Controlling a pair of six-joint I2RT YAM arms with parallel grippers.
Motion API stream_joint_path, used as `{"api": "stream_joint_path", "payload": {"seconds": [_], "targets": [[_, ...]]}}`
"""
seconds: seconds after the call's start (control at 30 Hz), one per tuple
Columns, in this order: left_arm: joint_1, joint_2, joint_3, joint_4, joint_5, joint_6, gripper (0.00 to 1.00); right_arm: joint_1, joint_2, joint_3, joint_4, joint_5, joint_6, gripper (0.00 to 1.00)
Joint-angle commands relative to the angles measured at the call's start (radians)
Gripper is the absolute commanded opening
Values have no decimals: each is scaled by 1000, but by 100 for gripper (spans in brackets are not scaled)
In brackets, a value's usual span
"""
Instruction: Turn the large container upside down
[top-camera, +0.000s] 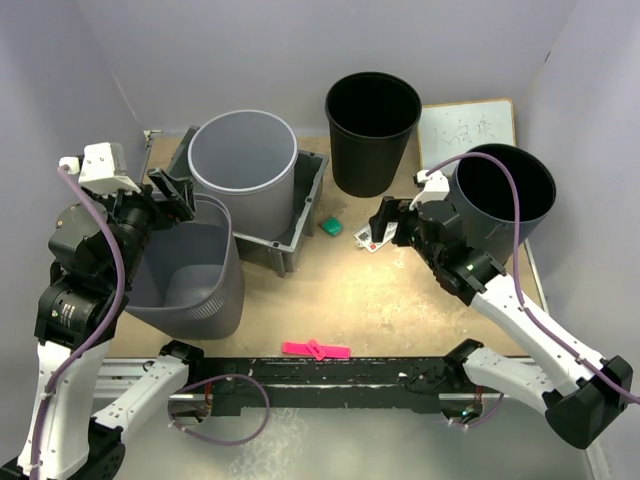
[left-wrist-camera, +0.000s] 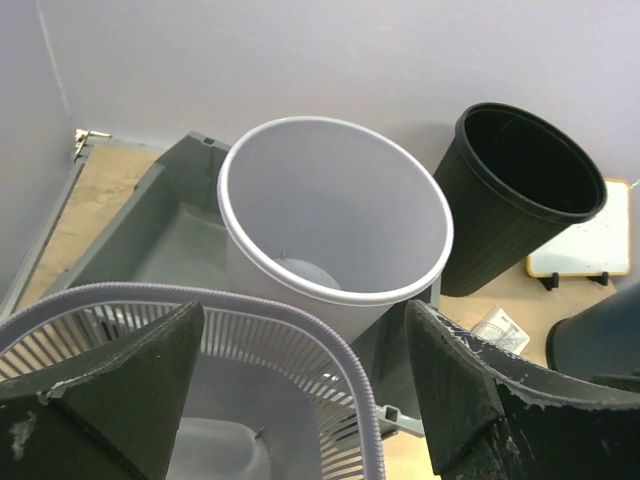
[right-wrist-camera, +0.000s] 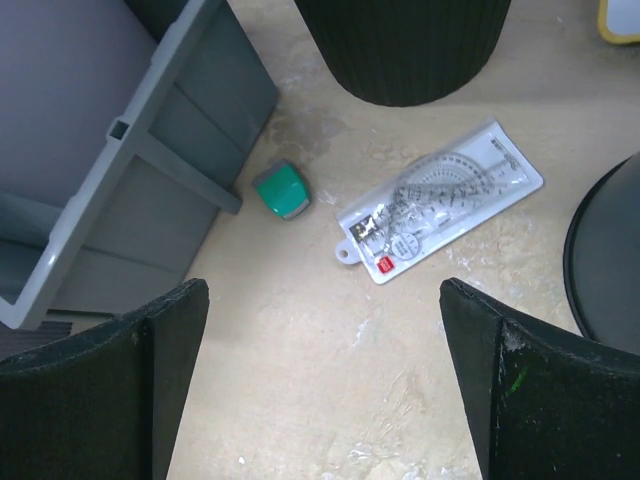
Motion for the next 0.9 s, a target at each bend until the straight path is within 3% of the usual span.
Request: {"api": "stream_joint_path", "payload": {"seconds": [0.0,0.33,0.57,0.73,0.87], "targets": [[-1,-5,15,-10,-69,12,78,-3,-29,-10,12,27,21,100],[-2,-12,20,-30,-52,12,79,-3,-23,-17,17,20,32,100],[-1,67,57,-120,119,-24,79,-2,-45,-41,0,46,21,100],[2,53,58,-216,55,-40,79,-3,-37,-51,6,59,19,100],[1,58,6,-252,87,-39,79,-3,4,-42,26,40,26,100]]}}
